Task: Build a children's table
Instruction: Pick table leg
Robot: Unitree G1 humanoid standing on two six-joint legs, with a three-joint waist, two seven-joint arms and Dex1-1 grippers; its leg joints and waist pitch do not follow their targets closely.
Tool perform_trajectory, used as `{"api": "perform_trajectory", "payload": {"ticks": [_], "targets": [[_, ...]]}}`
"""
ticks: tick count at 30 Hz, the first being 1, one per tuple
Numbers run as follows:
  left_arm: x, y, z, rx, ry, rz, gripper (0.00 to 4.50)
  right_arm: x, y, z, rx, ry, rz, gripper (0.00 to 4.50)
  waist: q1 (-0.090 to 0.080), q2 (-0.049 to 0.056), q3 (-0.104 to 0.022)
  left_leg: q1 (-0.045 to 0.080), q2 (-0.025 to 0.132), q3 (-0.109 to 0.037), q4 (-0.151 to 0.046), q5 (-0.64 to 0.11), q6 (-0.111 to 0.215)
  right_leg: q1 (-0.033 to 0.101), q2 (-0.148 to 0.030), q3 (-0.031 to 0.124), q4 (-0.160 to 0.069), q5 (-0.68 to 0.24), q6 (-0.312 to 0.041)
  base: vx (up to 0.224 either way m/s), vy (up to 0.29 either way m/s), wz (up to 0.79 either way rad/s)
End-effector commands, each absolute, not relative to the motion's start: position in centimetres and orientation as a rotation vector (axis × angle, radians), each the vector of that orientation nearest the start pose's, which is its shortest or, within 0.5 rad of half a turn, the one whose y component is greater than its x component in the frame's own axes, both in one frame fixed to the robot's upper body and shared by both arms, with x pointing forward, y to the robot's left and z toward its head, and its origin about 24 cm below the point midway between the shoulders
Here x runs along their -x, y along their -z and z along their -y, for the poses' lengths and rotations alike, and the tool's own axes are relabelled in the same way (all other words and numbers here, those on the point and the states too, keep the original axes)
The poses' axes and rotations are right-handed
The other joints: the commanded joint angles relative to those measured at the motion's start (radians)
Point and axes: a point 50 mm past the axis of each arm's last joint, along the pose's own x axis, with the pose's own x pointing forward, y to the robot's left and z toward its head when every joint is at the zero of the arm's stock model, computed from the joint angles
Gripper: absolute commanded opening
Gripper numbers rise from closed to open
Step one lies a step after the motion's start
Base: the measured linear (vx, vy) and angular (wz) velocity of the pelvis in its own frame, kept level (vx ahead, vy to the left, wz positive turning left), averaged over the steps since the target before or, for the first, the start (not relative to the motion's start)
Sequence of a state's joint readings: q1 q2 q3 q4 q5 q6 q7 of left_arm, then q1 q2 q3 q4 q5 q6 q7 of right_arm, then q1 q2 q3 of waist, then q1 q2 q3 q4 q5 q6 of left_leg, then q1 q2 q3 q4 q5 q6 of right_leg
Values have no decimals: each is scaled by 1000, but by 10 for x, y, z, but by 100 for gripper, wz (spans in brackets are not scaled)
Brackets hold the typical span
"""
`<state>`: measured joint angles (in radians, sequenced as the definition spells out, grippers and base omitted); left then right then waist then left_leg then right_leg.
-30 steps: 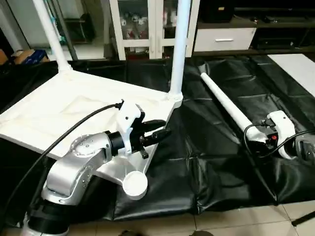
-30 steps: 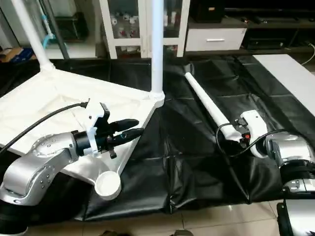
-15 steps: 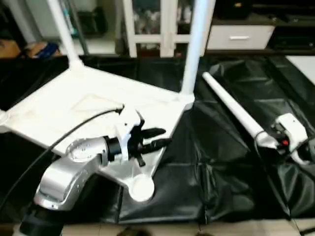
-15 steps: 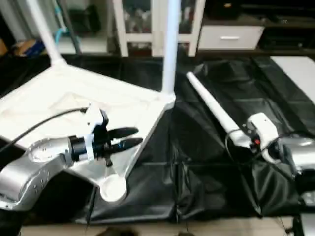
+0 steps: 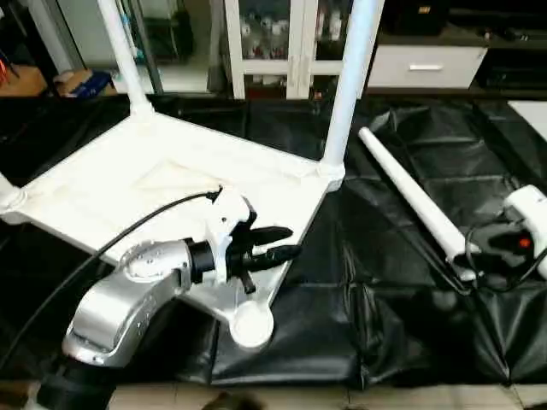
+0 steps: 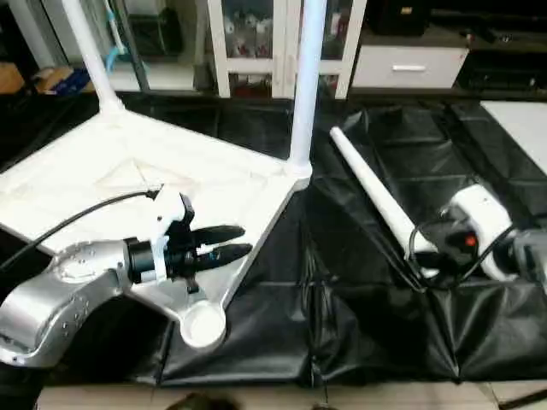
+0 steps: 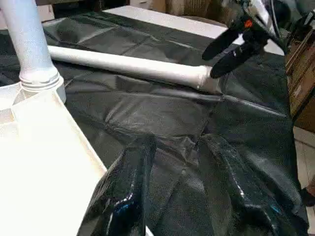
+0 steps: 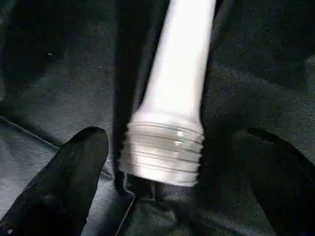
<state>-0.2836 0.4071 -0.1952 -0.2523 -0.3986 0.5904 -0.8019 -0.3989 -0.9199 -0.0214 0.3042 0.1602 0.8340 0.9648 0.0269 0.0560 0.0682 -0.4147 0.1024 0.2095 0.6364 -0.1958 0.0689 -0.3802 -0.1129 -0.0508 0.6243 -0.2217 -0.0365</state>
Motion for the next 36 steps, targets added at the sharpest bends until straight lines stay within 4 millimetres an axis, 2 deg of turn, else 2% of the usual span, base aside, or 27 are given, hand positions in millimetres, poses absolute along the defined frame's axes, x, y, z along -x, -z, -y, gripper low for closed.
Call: {"api": "perform_trajectory", "payload": {"ticks": [1,2,4,5,6,7,9,10,11,13,14,15,17,18,19,21,22,23,26,29,30,32,36], "targets": [[-259,-113,-109,-65,1148,-202,173,-275,-121,327,219,-402,-828,441,-9,-34,-59,49,124,-75,-106,-396,-85,9,-65,47,-85,-336,-138,0,0,0],[-258,-113,-109,-68,1151,-204,173,-276,-119,326,221,-408,-838,441,-10,-38,-59,50,124,-74,-105,-399,-87,8,-66,48,-87,-343,-136,0,0,0],[-259,-113,-108,-71,1151,-204,173,-282,-116,324,199,-395,-824,441,-13,-30,-56,54,121,-77,-104,-435,-106,2,-66,50,-90,-383,-131,0,0,0],[-260,-113,-108,-71,1150,-203,173,-287,-115,323,179,-378,-804,441,-15,-31,-56,54,121,-78,-104,-448,-113,1,-66,50,-91,-391,-131,0,0,0],[-260,-113,-108,-71,1150,-203,173,-287,-115,323,179,-378,-804,441,-22,-30,-57,52,118,-80,-107,-462,-126,2,-62,47,-88,-383,-131,0,0,0],[-261,-113,-108,-71,1151,-203,173,-292,-114,322,159,-359,-785,441,-26,-29,-57,58,118,-79,-108,-490,-140,-5,-60,47,-88,-380,-130,0,0,0],[-262,-113,-107,-73,1157,-204,173,-307,-109,320,132,-293,-749,441,-35,-22,-58,61,114,-82,-108,-527,-160,-6,-57,44,-90,-370,-131,0,0,0],[-262,-113,-107,-73,1160,-204,173,-310,-108,320,131,-278,-744,441,-45,-25,-56,53,112,-84,-112,-554,-171,-3,-54,39,-89,-373,-129,0,0,0],[-263,-114,-106,-71,1164,-203,173,-313,-106,320,138,-256,-742,441,-48,-25,-57,52,114,-86,-116,-565,-176,0,-53,38,-87,-374,-122,0,0,0],[-263,-114,-106,-69,1167,-203,173,-317,-104,321,148,-235,-741,441,-52,-18,-60,64,112,-79,-118,-578,-193,-10,-47,39,-88,-325,-128,0,0,0],[-264,-114,-106,-72,1171,-205,173,-320,-101,320,150,-231,-751,441,-53,-12,-58,64,110,-79,-118,-589,-194,-10,-47,39,-90,-324,-129,0,0,0],[-265,-114,-105,-75,1176,-206,173,-322,-97,320,159,-230,-767,441,-58,-18,-60,63,108,-77,-115,-598,-191,-9,-49,38,-89,-328,-136,0,0,0],[-266,-115,-105,-79,1183,-207,173,-327,-92,319,172,-227,-787,441,-58,-16,-62,60,108,-78,-112,-585,-178,-5,-55,41,-89,-326,-142,0,0,0],[-266,-115,-105,-78,1186,-206,173,-329,-91,318,161,-226,-790,441,-60,-11,-63,57,108,-77,-112,-575,-174,-3,-53,41,-87,-307,-152,0,0,0],[-266,-115,-105,-78,1186,-206,173,-329,-91,318,161,-226,-790,441,-61,-13,-63,55,108,-78,-112,-572,-170,-2,-54,40,-86,-299,-159,0,0,0],[-266,-115,-105,-80,1190,-208,173,-331,-87,318,169,-236,-805,441,-57,-13,-64,55,111,-74,-111,-551,-154,1,-55,42,-87,-275,-170,0,0,0],[-266,-115,-106,-81,1193,-210,173,-332,-86,316,171,-266,-812,441,-56,-12,-65,59,110,-70,-109,-546,-149,-2,-52,41,-86,-269,-183,0,0,0],[-266,-115,-106,-83,1194,-211,173,-333,-85,313,163,-300,-812,441,-53,-15,-64,58,111,-69,-107,-535,-136,1,-55,43,-87,-267,-186,0,0,0],[-266,-115,-106,-85,1199,-214,173,-333,-84,310,156,-362,-838,441,-48,-13,-64,54,115,-67,-108,-499,-115,6,-53,43,-82,-245,-199,0,0,0],[-265,-117,-106,-86,1200,-212,173,-332,-84,311,162,-391,-861,441,-45,-27,-66,51,117,-60,-106,-450,-90,10,-53,43,-79,-219,-214,0,0,0],[-265,-117,-107,-86,1199,-212,173,-331,-84,311,162,-395,-867,441,-42,-23,-66,52,117,-59,-104,-437,-82,9,-55,43,-78,-226,-222,0,0,0],[-264,-117,-107,-83,1198,-210,173,-331,-83,313,166,-405,-880,426,-40,-23,-67,49,118,-57,-102,-404,-66,12,-55,44,-76,-216,-228,0,0,0],[-263,-117,-108,-69,1200,-215,173,-327,-80,315,169,-429,-917,404,-35,-23,-67,52,120,-52,-102,-378,-54,12,-51,43,-74,-201,-234,0,0,0]]}}
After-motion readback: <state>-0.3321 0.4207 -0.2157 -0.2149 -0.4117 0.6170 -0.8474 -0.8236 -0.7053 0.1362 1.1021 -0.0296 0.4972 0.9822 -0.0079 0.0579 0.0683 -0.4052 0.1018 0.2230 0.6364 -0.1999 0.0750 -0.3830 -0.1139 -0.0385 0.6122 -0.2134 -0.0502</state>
